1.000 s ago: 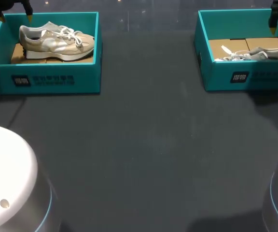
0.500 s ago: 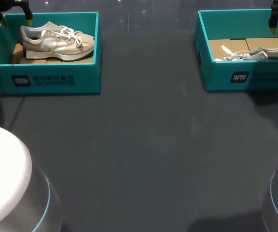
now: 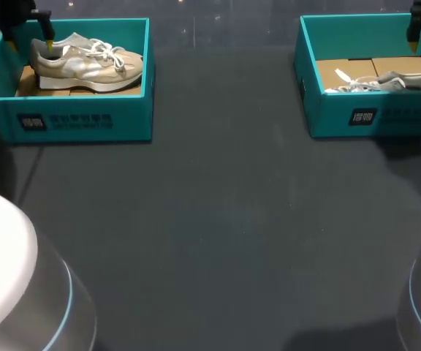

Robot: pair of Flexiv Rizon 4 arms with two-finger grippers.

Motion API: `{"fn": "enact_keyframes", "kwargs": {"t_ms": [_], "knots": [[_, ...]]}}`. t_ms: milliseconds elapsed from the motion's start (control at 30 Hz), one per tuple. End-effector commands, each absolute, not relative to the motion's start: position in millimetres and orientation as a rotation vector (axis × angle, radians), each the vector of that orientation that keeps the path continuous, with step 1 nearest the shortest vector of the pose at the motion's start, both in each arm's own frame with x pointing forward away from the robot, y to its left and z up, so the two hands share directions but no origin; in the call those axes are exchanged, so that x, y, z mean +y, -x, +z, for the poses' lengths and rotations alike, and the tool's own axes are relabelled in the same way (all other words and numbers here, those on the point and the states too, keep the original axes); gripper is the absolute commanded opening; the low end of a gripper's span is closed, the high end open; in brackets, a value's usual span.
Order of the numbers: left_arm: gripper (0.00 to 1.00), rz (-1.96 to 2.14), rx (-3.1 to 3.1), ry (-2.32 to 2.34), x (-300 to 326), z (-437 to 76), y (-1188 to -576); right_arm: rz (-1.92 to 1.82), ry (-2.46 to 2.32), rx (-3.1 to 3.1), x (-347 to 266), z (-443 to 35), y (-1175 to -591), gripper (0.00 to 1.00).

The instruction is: Take the shoe out of the shoebox, open the shoe tongue, remove and reinsert the insole, then place the shoe into the shoebox

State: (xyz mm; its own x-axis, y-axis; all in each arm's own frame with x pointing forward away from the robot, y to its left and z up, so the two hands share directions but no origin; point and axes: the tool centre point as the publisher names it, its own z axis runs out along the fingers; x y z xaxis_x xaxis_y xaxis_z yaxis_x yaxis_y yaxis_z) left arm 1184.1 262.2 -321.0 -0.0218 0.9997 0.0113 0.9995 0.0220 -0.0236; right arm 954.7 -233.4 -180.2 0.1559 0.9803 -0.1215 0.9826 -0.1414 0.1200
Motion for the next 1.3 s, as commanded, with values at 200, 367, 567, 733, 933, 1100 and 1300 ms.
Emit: {"fn": "enact_keyframes", "kwargs": {"t_ms": [200, 367, 567, 733, 933, 1100, 1300], "knots": [[0.82, -0.021, -2.228, 2.168, 264, -341, -1189, -0.019, -2.252, 1.936, -234, -180, -954, 1.0], [0.76, -0.053, -2.215, 2.164, 267, -352, -1187, -0.019, -2.252, 1.936, -234, -180, -954, 1.0], [0.74, -0.076, -2.208, 2.155, 269, -360, -1186, -0.019, -2.252, 1.936, -234, -180, -954, 1.0], [0.71, -0.085, -2.202, 2.149, 271, -365, -1185, -0.019, -2.252, 1.936, -234, -180, -954, 1.0], [0.58, -0.1, -2.194, 2.146, 273, -370, -1182, -0.019, -2.252, 1.936, -234, -180, -954, 1.0], [0.43, -0.112, -2.189, 2.143, 275, -372, -1181, -0.019, -2.252, 1.936, -234, -180, -954, 1.0], [0.0, -0.116, -2.185, 2.143, 279, -373, -1179, -0.019, -2.252, 1.936, -234, -180, -954, 1.0]]}}
